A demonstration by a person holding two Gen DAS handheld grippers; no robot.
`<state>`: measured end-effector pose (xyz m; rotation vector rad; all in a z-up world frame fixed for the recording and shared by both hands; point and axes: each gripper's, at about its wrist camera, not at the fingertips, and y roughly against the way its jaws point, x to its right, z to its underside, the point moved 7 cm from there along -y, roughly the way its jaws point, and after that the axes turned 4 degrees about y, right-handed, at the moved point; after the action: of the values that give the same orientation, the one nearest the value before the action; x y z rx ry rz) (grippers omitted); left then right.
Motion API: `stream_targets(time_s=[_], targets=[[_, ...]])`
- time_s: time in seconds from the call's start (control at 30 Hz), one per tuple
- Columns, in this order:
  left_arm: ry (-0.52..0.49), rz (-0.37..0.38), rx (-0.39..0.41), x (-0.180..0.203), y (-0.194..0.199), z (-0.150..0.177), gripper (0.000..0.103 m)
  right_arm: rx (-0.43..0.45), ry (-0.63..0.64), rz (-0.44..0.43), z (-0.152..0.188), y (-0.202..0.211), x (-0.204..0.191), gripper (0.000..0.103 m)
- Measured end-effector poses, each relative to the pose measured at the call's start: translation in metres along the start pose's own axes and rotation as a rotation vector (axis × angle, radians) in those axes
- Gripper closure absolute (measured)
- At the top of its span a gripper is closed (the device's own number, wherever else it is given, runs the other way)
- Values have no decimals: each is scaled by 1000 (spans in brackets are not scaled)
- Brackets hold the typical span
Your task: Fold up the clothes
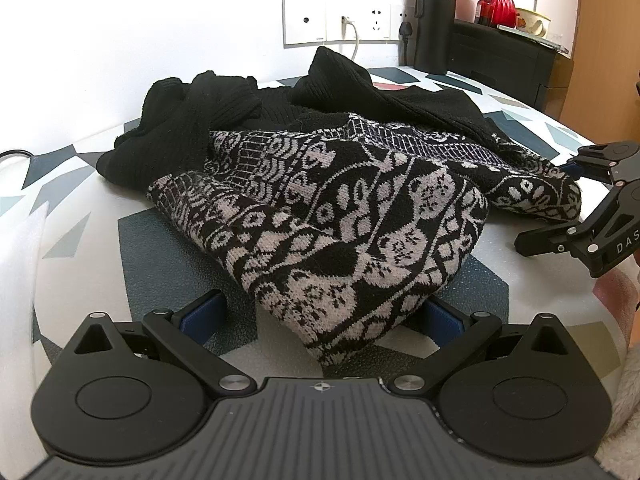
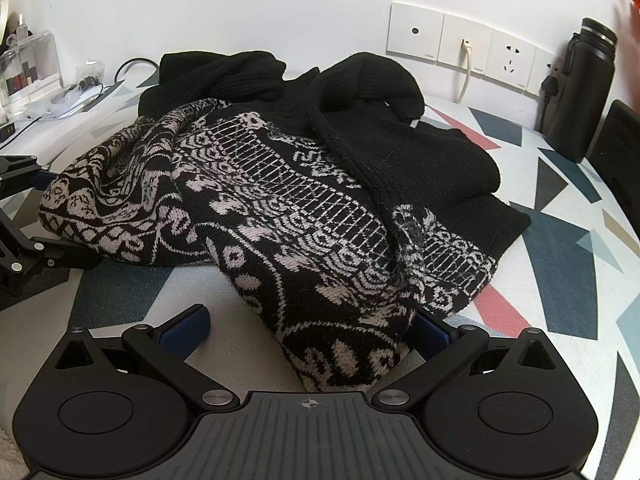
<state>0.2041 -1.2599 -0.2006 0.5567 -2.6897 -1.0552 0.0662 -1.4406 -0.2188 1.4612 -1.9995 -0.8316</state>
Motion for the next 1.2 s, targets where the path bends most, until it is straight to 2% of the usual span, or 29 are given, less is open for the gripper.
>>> stream_targets(time_s=[0.8, 1.03, 1.13, 1.2], targets=[[4, 6, 6, 0, 0, 1, 0, 9, -5, 7, 1, 1, -1, 1], [23, 22, 10, -2, 2, 1, 0, 2, 30, -4, -1, 2, -1, 1], [27, 19, 9, -3, 3, 1, 3, -3, 86, -12, -1, 6, 1, 3], [39, 20, 11, -5, 5, 0, 11, 7, 99, -9, 1, 11, 7, 11]])
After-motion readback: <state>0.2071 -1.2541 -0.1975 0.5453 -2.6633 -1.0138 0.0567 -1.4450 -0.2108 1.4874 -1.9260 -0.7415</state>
